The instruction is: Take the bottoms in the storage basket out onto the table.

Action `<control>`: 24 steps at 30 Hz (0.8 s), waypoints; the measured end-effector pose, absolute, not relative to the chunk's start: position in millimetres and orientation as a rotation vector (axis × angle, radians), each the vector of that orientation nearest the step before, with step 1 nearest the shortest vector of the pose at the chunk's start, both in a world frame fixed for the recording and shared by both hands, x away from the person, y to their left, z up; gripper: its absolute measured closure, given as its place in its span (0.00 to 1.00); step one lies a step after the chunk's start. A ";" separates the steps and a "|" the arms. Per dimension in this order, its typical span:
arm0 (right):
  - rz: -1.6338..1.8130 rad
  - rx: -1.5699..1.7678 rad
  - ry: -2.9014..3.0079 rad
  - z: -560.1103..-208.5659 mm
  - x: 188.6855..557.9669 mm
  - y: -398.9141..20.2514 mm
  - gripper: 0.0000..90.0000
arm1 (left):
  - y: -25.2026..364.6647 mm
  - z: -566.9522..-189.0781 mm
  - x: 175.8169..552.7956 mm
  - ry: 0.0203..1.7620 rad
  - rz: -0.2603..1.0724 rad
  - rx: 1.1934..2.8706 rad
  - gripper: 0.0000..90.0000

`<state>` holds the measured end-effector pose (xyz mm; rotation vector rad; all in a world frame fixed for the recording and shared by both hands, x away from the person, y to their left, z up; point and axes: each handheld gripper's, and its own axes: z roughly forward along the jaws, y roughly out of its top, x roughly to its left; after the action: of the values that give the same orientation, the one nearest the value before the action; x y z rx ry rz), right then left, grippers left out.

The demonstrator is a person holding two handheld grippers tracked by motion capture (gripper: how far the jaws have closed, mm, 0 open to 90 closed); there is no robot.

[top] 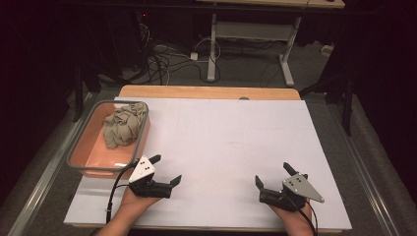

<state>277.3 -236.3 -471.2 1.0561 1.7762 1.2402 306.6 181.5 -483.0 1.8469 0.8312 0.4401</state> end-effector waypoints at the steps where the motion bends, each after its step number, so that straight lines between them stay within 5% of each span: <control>1: 1.240 1.056 1.776 -471.2 277.3 -236.3 0.00 | 181.5 -483.0 306.6 0.831 0.440 1.847 0.00; 24: 1.248 1.068 1.770 -470.2 273.3 -245.1 0.00 | 176.5 -486.6 308.0 0.838 0.391 1.866 0.00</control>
<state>273.3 -245.1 -470.2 1.0677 1.7703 1.2475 308.0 176.5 -486.6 1.8665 0.8380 0.3913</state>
